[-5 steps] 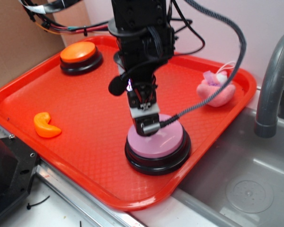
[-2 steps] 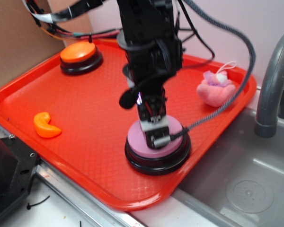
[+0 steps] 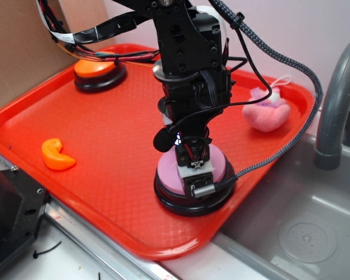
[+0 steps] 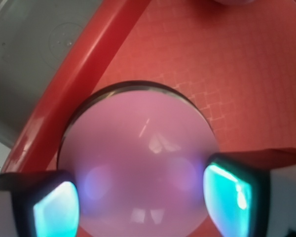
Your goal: Push the pink button.
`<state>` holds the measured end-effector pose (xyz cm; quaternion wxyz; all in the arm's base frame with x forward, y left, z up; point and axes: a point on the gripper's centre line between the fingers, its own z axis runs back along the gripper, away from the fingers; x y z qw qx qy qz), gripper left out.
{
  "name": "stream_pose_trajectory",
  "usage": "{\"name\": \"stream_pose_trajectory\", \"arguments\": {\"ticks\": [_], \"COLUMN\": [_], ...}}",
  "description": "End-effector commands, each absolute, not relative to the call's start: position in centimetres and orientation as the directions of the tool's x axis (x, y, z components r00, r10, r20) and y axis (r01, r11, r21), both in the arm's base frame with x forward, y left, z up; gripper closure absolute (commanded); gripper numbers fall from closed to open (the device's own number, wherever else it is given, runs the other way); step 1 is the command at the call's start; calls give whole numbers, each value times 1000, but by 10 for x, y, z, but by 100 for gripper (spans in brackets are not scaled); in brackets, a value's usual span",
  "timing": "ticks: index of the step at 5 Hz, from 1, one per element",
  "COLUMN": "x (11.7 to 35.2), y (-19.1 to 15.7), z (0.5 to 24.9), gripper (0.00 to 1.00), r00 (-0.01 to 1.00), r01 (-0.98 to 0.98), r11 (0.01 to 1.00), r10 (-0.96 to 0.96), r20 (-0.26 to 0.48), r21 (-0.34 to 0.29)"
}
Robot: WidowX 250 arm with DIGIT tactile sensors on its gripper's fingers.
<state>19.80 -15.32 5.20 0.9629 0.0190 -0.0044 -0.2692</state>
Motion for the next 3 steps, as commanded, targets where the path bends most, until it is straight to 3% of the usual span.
{"name": "stream_pose_trajectory", "arguments": {"ticks": [1,2,3], "x": [194,199,199], "y": [-151,-150,-149], "z": [88,130,149], "gripper": [0,0,0], "r00": [867,873,874], "r01": [491,468,460], "r11": [867,877,882], "r10": [-496,-478,-470], "r20": [45,102,124], "r21": [85,106,101]}}
